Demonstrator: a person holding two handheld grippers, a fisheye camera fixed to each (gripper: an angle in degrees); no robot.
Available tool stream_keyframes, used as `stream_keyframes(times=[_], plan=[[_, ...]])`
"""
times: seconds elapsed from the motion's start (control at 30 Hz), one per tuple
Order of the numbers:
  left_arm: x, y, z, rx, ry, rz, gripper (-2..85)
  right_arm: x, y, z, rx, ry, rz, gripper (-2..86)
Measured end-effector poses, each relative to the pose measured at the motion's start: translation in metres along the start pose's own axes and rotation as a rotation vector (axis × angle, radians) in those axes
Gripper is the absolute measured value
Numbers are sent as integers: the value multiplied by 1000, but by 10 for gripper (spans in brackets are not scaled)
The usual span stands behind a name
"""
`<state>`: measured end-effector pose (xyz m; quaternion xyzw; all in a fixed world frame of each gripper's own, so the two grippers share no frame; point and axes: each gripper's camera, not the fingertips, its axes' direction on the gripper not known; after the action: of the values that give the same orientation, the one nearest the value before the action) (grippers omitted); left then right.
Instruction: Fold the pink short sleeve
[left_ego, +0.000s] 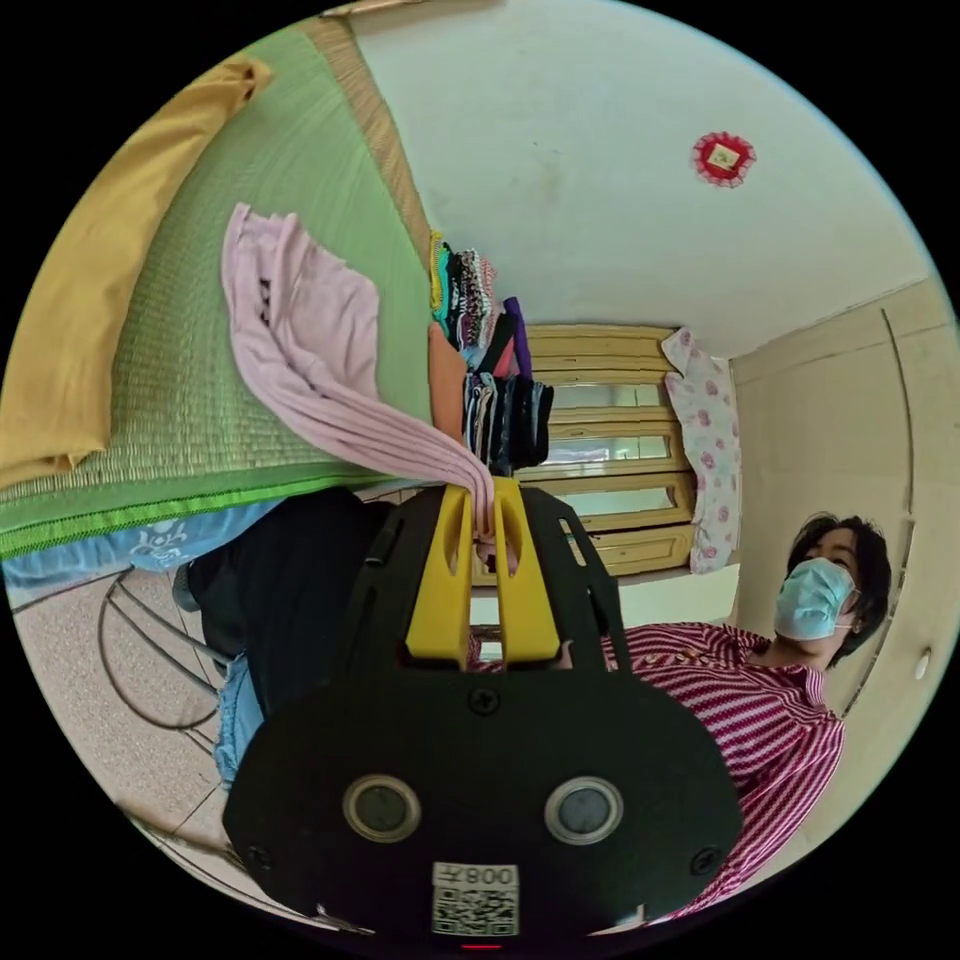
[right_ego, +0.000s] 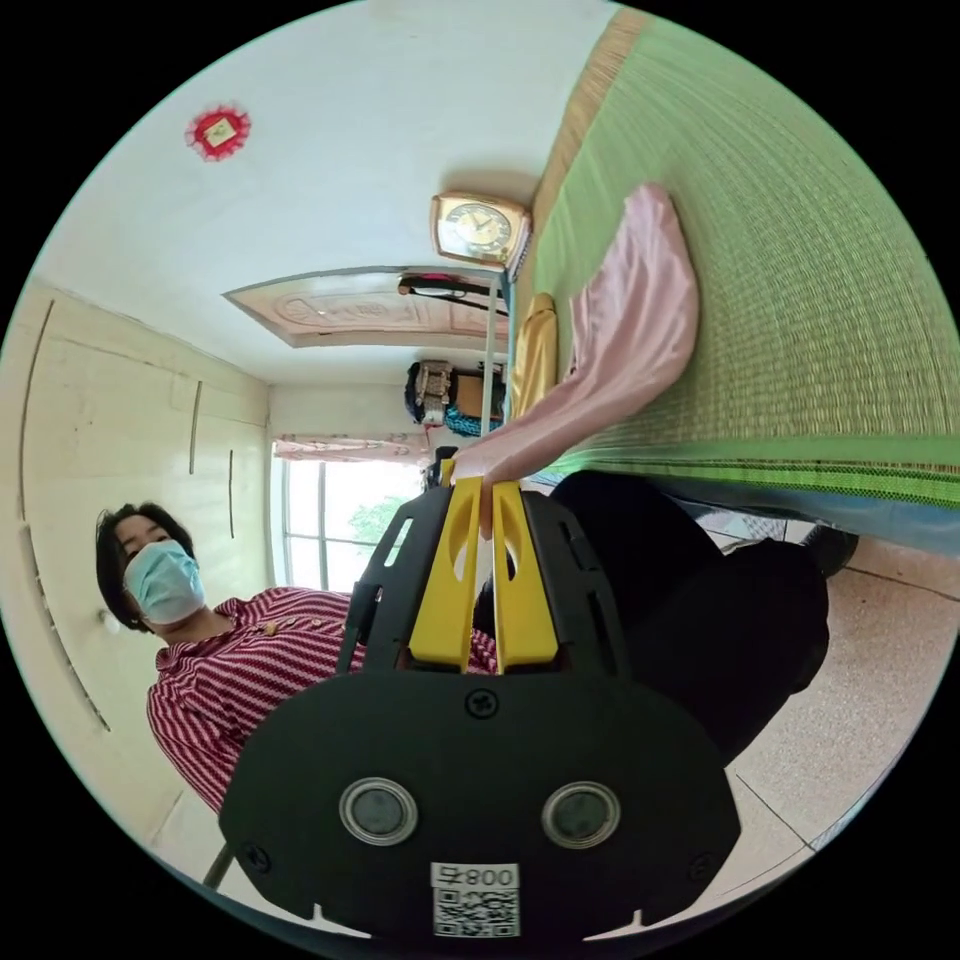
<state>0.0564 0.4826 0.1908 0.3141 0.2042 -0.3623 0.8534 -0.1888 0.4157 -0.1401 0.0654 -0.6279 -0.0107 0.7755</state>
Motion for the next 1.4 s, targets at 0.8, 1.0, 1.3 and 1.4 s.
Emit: stream_keyframes(times=[0.8,1.0,1.3,1.4], plan=[[216,181,12,-85,187,392,37,-46,82,-99,163,-52,-424,14],[274,209,33,-145,221,436,37,-27,120,-124,215,-47,-486,14],[363,232,76,-228,253,457,38,42,173,-157,310,-84,-513,14],[391,228,95,-255,255,459,37,66,186,-170,340,-77,-513,13]])
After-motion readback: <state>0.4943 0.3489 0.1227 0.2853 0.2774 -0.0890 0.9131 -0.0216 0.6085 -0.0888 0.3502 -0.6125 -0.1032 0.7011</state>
